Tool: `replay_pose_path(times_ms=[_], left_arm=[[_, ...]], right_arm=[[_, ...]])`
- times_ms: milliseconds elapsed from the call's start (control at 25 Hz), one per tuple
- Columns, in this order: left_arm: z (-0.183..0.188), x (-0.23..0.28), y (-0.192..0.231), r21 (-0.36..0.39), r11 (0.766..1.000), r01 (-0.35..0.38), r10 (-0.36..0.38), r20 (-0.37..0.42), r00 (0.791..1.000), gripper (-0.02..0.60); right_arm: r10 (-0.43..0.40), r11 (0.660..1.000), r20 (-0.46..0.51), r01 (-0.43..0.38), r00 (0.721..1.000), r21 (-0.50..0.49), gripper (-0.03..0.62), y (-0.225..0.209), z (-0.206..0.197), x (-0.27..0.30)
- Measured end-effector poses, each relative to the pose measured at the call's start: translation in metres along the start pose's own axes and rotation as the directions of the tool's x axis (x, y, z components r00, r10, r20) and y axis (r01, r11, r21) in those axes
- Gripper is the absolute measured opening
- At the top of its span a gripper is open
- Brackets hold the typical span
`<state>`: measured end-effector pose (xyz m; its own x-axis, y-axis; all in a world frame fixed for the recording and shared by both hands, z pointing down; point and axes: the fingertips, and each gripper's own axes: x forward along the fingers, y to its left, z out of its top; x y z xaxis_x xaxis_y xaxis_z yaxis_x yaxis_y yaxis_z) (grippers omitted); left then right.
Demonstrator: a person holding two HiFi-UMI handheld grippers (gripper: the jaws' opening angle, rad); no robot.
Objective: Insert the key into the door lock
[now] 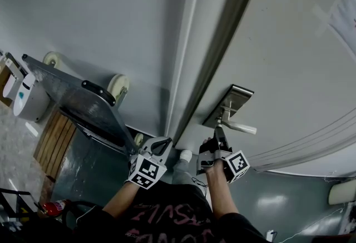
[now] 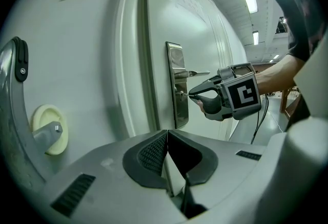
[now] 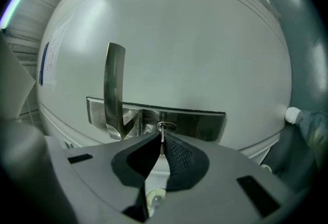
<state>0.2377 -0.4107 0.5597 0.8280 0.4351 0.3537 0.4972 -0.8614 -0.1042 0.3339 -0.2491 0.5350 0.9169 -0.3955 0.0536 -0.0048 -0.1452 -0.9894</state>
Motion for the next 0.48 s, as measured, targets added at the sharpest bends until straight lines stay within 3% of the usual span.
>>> replay_pose_path(times_ms=[480], left_arm=[[-0.0046,0.0035,0.0052,-0.006,1.000,-0.004,0.004,-0.016,1.000,0.014]], right_arm=[[0.014,1.000,-0.008,-0.014,1.000,-0.027,0.080,0.0012,0.0009,0.0097]])
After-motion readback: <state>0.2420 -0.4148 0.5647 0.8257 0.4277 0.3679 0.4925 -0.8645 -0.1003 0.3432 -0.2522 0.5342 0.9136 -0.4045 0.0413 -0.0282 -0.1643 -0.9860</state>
